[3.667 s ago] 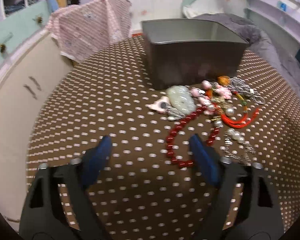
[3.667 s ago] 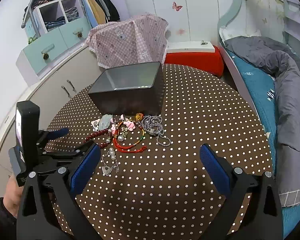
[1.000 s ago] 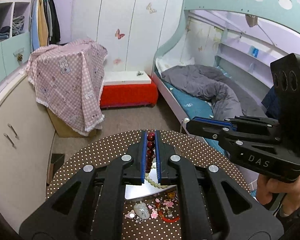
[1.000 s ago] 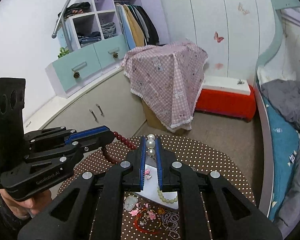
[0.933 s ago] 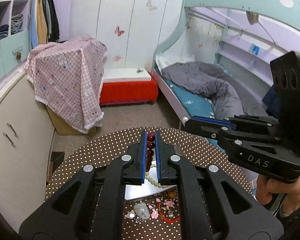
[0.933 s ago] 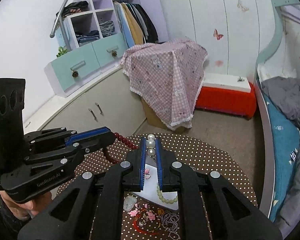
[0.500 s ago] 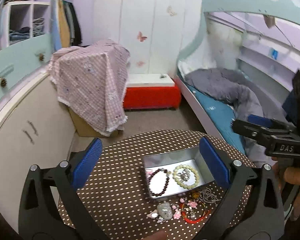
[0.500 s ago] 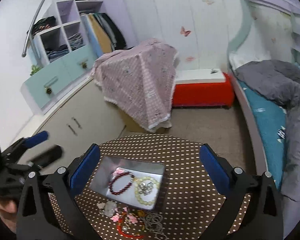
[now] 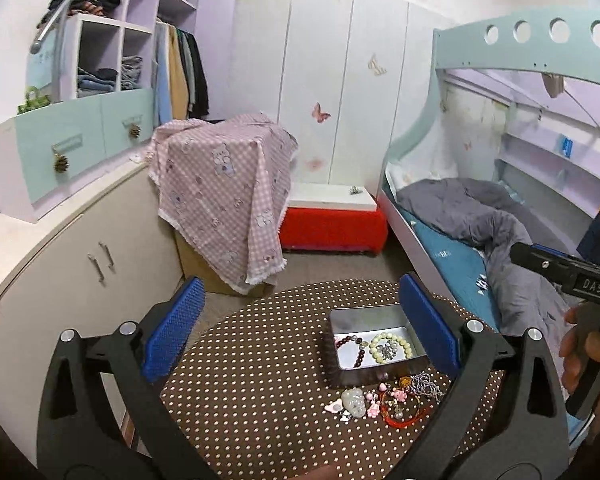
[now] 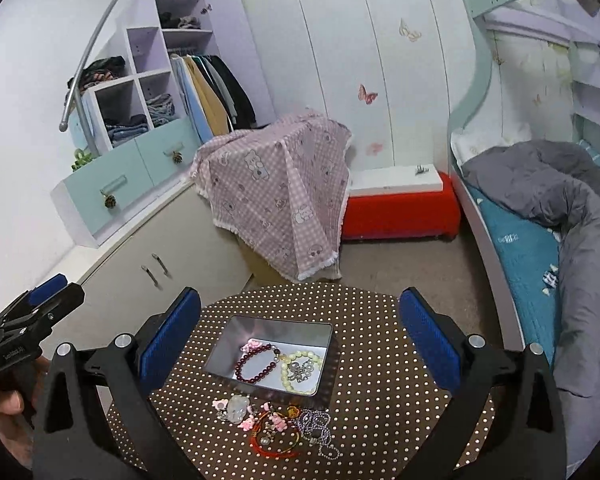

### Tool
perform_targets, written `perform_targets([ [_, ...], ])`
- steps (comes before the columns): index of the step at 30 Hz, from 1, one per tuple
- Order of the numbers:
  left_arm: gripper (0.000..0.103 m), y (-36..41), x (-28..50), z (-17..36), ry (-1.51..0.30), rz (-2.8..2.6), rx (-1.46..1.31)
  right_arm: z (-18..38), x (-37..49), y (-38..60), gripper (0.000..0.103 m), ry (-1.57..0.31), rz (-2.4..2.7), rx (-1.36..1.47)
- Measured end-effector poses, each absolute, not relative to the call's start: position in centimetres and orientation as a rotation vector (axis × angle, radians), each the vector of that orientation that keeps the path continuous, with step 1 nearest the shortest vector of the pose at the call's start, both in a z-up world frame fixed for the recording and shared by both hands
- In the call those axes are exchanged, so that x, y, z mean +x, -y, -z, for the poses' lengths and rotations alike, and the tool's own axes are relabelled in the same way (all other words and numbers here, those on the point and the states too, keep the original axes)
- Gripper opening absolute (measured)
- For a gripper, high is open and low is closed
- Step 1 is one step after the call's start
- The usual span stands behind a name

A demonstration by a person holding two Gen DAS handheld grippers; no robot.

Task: Organize jewelry
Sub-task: 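Withdraw both tools from the box toward the remaining jewelry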

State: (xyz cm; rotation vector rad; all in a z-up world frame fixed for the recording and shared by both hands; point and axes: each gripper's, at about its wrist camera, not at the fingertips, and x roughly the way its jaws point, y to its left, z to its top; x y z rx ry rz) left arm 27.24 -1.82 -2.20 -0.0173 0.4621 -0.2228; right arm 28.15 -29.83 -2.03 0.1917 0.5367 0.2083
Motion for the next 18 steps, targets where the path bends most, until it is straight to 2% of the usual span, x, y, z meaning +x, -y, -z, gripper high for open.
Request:
perform_targets([
  [10,0.095,-0.1,22.9,1.6,-0.418,0.191,-0.021,0.1,23.1,28.5,0.096,-0.465,-0.185,0.142],
  [18,0.095,-0.5,20.6,2.8,-0.428,0.196,-0.022,0.8,19.5,28.2,0.096,-0.447,-0.156,0.127],
])
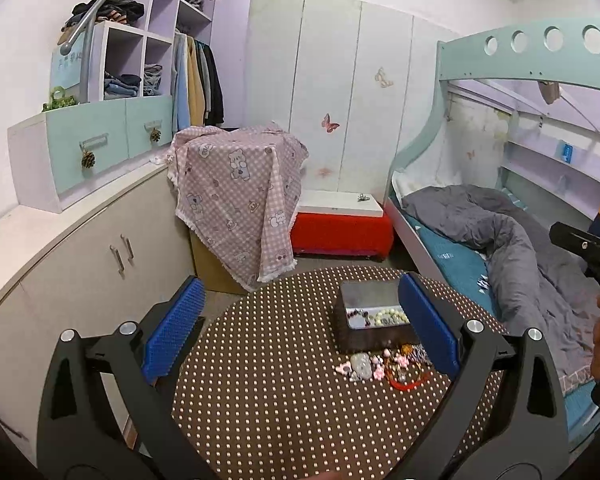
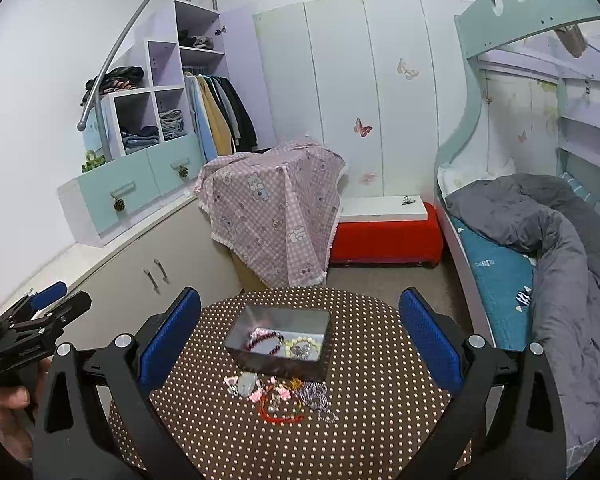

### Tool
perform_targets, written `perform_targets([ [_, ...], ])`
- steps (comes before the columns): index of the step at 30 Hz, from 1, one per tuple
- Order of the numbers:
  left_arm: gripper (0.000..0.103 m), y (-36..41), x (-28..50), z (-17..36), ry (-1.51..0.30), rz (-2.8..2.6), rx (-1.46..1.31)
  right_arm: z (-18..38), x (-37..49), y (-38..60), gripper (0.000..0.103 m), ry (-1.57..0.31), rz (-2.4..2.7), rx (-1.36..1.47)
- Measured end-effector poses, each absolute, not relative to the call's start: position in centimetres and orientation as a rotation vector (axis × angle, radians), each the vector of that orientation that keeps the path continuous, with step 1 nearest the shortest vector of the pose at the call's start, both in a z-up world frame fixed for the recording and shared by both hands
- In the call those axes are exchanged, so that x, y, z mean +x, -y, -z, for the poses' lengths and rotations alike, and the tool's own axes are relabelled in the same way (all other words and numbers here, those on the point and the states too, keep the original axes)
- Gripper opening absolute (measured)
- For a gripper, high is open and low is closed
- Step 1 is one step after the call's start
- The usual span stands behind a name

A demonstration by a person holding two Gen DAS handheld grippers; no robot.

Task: Organize jewelry
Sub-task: 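Withdraw both tools from the box toward the remaining jewelry, then grasp the silver chain with the right tool while the left tool grasps a small silver charm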

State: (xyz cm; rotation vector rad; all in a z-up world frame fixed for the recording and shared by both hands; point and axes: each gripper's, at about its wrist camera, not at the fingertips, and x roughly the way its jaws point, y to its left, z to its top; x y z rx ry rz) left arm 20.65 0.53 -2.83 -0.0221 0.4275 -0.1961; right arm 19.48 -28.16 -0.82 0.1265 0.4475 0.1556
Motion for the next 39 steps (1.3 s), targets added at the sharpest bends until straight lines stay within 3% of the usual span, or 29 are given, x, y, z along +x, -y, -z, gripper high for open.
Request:
perform_targets([
  [16,0.095,1.0,20.0,8.3,-0.527,0.191,0.025,6.5,18.2,28.3,0.096,-0.577,-0.134,0.124],
  [39,0.095,5.9,30.8,21.3,-0.889,0.186,0.120,15.2,23.6,29.2,0.095,-0.822,-0.147,0.153],
])
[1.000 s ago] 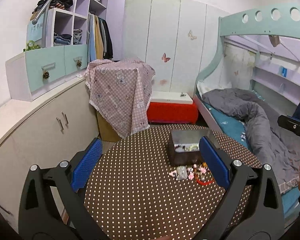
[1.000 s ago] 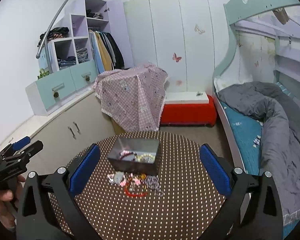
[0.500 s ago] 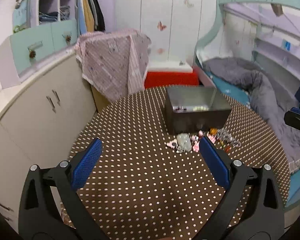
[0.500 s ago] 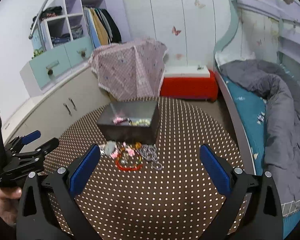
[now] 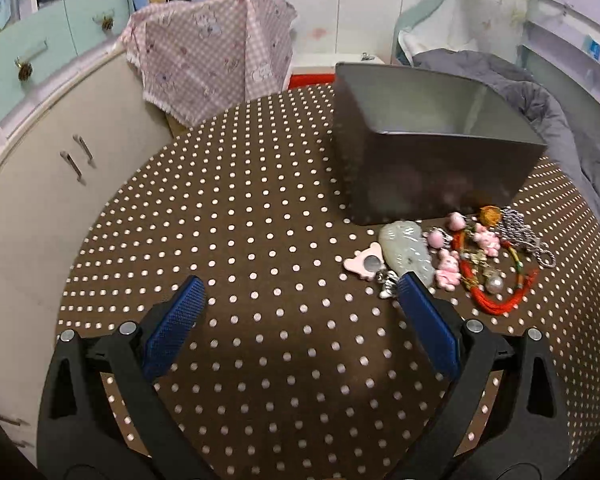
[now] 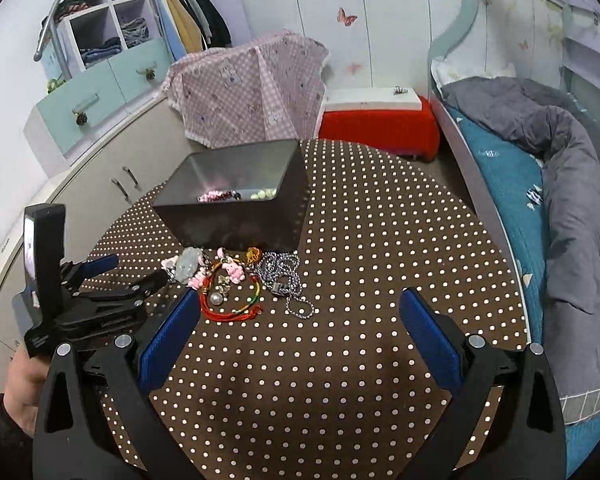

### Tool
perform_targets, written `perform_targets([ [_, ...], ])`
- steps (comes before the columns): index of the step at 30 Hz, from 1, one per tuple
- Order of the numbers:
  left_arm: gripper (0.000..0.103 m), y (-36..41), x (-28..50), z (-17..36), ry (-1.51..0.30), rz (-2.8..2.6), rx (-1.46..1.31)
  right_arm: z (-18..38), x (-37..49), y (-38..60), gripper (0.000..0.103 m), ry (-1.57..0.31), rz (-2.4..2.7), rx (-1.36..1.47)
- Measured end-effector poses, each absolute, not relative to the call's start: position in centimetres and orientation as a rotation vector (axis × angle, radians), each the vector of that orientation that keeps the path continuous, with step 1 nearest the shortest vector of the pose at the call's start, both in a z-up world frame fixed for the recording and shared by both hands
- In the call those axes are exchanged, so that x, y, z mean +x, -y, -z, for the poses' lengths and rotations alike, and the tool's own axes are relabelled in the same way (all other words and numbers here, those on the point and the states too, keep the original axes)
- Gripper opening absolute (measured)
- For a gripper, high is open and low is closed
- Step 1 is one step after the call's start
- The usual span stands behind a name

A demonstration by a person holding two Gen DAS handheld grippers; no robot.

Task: Organize jewelry
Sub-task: 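Grasp the silver chain with the right tool while the left tool grasps a small silver charm, then carry the silver chain and charm over the grey box and release both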

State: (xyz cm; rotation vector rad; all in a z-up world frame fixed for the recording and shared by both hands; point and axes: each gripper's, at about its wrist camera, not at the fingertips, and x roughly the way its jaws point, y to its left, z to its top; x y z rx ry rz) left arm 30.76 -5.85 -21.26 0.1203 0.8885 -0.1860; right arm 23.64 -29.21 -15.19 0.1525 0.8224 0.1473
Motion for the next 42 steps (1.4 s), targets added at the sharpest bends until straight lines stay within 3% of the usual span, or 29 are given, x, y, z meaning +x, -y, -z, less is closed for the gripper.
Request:
perform_targets([
  [5,0.077,5.8,31.2,21.4,-0.903,0.207,0.111,16.2,24.5,29.2,0.096,-0.851,-0.153,0.153],
  [14,0.075,6.2,32.5,21.4,-0.901,0.236,0.125,17.7,26.0,28.9,0.095,-0.875,-0.148,0.089],
  [15,0.070,6.2,32.4,21.4,-0.899,0.245,0.123,18.0,26.3,28.7,0.095,-0.879,-0.147,0.072],
  [16,0.058,6.2,32.4,21.3,-0.892,0.260,0.116,18.3,26.6,28.6,0.094,-0.887,-0.151,0.058],
  [17,0.046,6.3,32.3,21.2,-0.888,0.267,0.111,18.8,27.0,28.4,0.091,-0.900,-0.162,0.047],
  [19,0.033,6.1,32.4,21.1,-0.885,0.288,0.098,19.4,27.8,28.0,0.077,-0.916,-0.186,0.036],
  [20,0.028,6.0,32.4,21.1,-0.884,0.293,0.091,19.6,28.1,27.9,0.073,-0.918,-0.194,0.031],
  [22,0.019,5.8,32.4,21.1,-0.884,0.307,0.078,20.2,28.9,27.4,0.054,-0.933,-0.204,0.012],
  [23,0.016,5.6,32.4,21.1,-0.885,0.314,0.071,20.4,29.1,27.1,0.052,-0.933,-0.205,-0.003],
  [26,0.016,5.2,32.2,21.0,-0.885,0.323,0.064,20.5,29.3,26.2,0.032,-0.921,-0.231,-0.062],
  [27,0.016,5.1,32.1,21.0,-0.883,0.326,0.063,20.4,29.2,26.0,0.021,-0.923,-0.240,-0.067],
  [33,0.016,4.7,30.6,19.8,-0.852,0.343,0.056,19.3,27.4,27.1,0.021,-0.891,-0.265,-0.001],
  [42,0.016,3.1,28.8,15.8,-0.770,0.371,0.040,11.9,24.9,29.5,0.021,-0.737,-0.310,0.083],
])
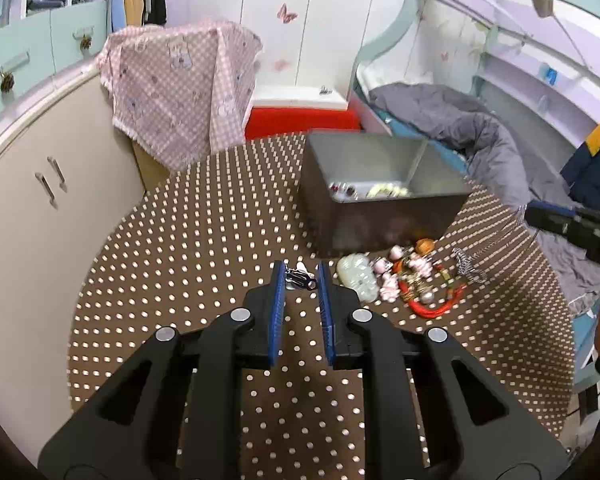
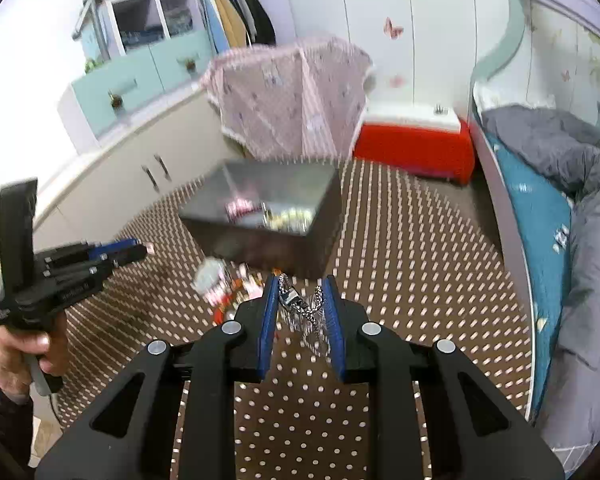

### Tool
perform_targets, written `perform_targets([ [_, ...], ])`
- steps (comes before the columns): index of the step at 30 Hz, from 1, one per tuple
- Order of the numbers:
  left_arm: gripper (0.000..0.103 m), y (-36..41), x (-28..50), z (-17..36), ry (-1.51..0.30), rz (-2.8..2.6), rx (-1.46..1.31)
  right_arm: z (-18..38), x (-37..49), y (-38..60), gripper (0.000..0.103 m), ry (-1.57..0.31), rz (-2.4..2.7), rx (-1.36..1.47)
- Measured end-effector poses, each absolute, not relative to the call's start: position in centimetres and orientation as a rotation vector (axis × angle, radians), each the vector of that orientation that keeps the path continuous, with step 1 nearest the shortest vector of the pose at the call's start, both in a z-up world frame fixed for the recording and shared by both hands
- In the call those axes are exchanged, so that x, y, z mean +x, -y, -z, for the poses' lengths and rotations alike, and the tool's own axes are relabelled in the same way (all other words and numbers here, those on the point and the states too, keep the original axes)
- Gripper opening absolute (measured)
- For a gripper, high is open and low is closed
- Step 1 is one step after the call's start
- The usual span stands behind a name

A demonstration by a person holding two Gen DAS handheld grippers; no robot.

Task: Organize jewelry
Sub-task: 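Carry the silver chain and charm over the grey box and release both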

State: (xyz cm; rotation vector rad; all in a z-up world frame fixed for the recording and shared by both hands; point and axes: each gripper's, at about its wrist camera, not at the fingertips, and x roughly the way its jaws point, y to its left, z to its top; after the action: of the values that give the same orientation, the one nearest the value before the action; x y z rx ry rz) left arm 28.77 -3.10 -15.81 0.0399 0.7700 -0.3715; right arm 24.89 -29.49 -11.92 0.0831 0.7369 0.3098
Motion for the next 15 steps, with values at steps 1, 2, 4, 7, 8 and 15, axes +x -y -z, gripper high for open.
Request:
perform_targets([
  [1,0.016,3.0,28.5,15.2,-0.755,0.375,0.040,11.2,24.9,29.7,0.021,-0.722,-0.315,0.086],
  [2,0.016,3.0,28.2,14.6,-0.741,0.379,0.042,10.3,24.6,29.7,0.021,-0.702,-0.319,0.083],
  [4,0.016,2.9,27.7,13.6,-0.720,0.390,0.040,8.4,24.2,29.7,0.021,-0.664,-0.328,0.070],
  [7,0.016,3.1,27.4,12.1,-0.691,0.401,0.044,6.1,23.9,29.2,0.021,-0.610,-0.337,0.047],
  [8,0.016,3.0,27.4,11.6,-0.683,0.405,0.044,5.6,24.0,29.1,0.021,-0.598,-0.339,0.041],
  [15,0.016,4.0,26.6,8.0,-0.602,0.439,0.050,1.8,24.5,28.3,0.021,-0.513,-0.370,0.008],
])
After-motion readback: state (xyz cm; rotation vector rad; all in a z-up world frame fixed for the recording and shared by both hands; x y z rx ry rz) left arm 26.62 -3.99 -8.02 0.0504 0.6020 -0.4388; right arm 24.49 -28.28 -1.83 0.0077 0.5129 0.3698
